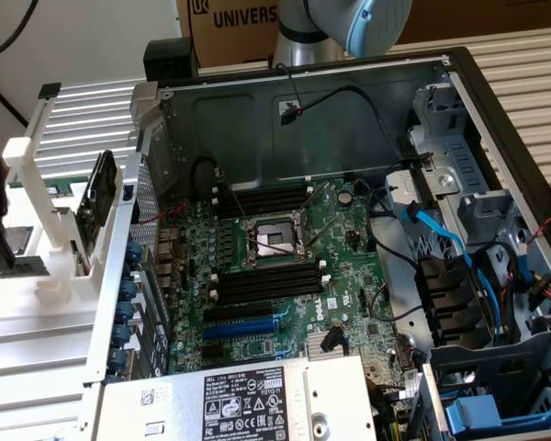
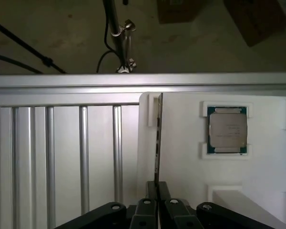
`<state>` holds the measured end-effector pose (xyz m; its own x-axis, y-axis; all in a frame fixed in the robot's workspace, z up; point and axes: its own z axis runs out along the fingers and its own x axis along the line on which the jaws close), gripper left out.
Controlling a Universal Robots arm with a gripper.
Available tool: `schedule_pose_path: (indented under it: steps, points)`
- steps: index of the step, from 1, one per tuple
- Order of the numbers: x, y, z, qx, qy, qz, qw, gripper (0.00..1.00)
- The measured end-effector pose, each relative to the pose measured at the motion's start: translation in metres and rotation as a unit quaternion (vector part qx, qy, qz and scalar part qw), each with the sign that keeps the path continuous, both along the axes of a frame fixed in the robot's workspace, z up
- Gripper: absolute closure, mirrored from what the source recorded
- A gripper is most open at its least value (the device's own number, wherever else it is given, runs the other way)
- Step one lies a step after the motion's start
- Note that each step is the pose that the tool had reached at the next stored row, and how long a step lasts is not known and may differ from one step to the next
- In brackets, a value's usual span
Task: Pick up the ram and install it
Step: 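Pick up the ram and move it above insertion slot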
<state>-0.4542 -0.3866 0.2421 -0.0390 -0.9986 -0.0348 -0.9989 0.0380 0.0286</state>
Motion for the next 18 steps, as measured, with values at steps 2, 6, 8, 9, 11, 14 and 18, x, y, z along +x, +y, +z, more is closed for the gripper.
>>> schedule_pose_path:
  steps: [2,6,8,9,11,14,18]
  points:
    - [0.000,0.0000,0.0066,-0.0010,0.0000,-0.001,1.0000,0.87]
    - [0.000,0.0000,0.0196,-0.0031,0.0001,-0.002,1.0000,0.87]
    - [0.000,0.0000,0.0258,-0.0039,0.0001,-0.003,1.0000,0.87]
    - [0.000,-0.0001,0.0297,-0.0040,0.0000,-0.003,1.0000,0.87]
    - [0.000,-0.0003,0.0404,-0.0048,0.0000,-0.005,1.0000,0.87]
    - [0.000,-0.0009,0.0536,-0.0062,0.0000,-0.006,1.0000,0.87]
    - [0.001,-0.0021,0.0688,-0.0081,0.0001,-0.006,0.9999,0.87]
